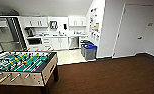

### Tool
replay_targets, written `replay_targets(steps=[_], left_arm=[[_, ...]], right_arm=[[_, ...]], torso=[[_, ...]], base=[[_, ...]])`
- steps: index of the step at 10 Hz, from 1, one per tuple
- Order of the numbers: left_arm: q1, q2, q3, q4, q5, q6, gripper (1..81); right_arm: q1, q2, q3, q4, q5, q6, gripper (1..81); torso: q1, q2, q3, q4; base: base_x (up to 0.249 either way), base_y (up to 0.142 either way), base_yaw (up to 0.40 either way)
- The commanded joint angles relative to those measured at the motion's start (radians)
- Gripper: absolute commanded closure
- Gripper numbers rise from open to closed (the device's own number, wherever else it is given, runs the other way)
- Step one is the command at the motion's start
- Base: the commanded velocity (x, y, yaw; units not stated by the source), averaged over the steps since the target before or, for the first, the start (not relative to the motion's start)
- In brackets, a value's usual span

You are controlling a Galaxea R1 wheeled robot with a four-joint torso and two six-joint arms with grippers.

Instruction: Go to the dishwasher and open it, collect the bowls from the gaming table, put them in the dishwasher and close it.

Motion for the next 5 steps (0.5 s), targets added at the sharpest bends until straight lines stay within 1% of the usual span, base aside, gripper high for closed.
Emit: replay_targets(steps=[1, 5], left_arm=[[-0.048, -0.01, 0.015, 0.006, 0.039, 0.004, 1.0], [-0.049, -0.009, 0.015, 0.006, 0.039, 0.004, 1.0]], right_arm=[[0.044, -0.002, 0.013, -0.002, -0.06, 0.0, 1.0], [0.041, -0.006, 0.01, -0.004, -0.06, -0.002, 1.0]], torso=[[0.0, 0.0, 0.0, 0.0], [0.0, 0.0, 0.0, 0.0]], base=[[0.174, -0.075, 0.0], [0.174, -0.086, 0.0]])
